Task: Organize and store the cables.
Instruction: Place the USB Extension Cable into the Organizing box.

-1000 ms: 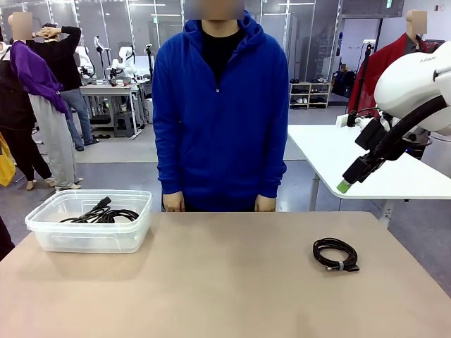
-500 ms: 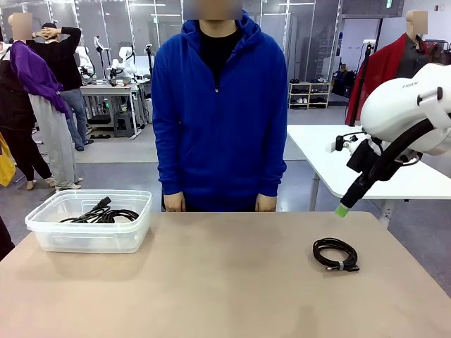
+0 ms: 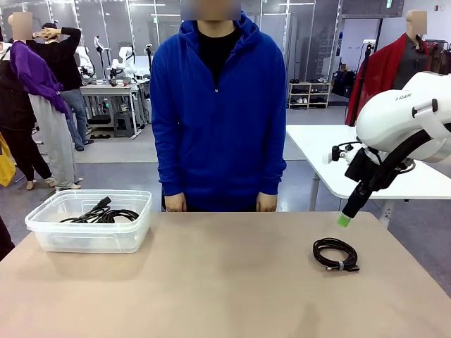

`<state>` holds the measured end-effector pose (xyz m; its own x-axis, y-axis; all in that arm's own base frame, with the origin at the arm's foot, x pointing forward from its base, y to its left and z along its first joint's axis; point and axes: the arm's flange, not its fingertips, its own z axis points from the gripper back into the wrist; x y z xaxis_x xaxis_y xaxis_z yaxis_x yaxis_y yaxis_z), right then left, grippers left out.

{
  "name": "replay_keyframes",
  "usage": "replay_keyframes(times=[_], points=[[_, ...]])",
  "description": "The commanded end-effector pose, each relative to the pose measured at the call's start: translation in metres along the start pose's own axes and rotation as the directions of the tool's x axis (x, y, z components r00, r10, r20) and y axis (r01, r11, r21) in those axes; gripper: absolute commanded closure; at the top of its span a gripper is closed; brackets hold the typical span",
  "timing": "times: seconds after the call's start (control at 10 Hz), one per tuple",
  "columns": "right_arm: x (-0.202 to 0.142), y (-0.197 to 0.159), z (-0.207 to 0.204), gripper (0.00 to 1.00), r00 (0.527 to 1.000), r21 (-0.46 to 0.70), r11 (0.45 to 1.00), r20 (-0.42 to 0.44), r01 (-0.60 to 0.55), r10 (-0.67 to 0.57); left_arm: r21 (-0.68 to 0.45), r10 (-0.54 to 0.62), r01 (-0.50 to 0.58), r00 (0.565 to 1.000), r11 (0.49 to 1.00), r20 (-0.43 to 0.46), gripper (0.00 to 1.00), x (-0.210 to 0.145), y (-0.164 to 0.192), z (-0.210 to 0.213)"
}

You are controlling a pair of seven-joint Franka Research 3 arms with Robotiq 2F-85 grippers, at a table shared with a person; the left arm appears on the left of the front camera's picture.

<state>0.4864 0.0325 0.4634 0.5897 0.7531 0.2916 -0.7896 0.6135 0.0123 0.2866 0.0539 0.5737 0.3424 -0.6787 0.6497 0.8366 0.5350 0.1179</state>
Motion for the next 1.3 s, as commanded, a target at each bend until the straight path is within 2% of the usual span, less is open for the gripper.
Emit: replay_keyframes(times=[0.0, 0.3, 0.5, 0.8, 1.2], points=[[-0.002, 0.001, -0.002, 0.0, 0.999, 0.002, 0.999, -0.017, -0.041, 0.041, 0.002, 0.004, -0.004, 1.0, 1.0, 0.003, 0.0, 0.002, -0.002, 0.001], [0.0, 0.005, -0.011, 0.0, 0.995, 0.016, 0.996, -0.036, -0.09, 0.091, 0.002, 0.004, -0.004, 1.0, 1.0, 0.003, 0.0, 0.002, -0.002, 0.001], [0.0, 0.007, -0.019, 0.0, 0.978, 0.019, 0.98, -0.055, -0.198, 0.199, 0.002, 0.004, -0.004, 1.0, 1.0, 0.003, 0.0, 0.002, -0.002, 0.001], [-0.005, 0.009, -0.032, 0.0, 0.904, 0.077, 0.91, -0.112, -0.407, 0.414, 0.002, 0.004, -0.004, 1.0, 1.0, 0.003, 0.0, 0.002, -0.002, 0.001], [-0.011, 0.007, -0.051, 0.0, 0.85, 0.104, 0.858, -0.118, -0.504, 0.513, 0.002, 0.004, -0.004, 1.0, 1.0, 0.003, 0.0, 0.002, -0.002, 0.001]])
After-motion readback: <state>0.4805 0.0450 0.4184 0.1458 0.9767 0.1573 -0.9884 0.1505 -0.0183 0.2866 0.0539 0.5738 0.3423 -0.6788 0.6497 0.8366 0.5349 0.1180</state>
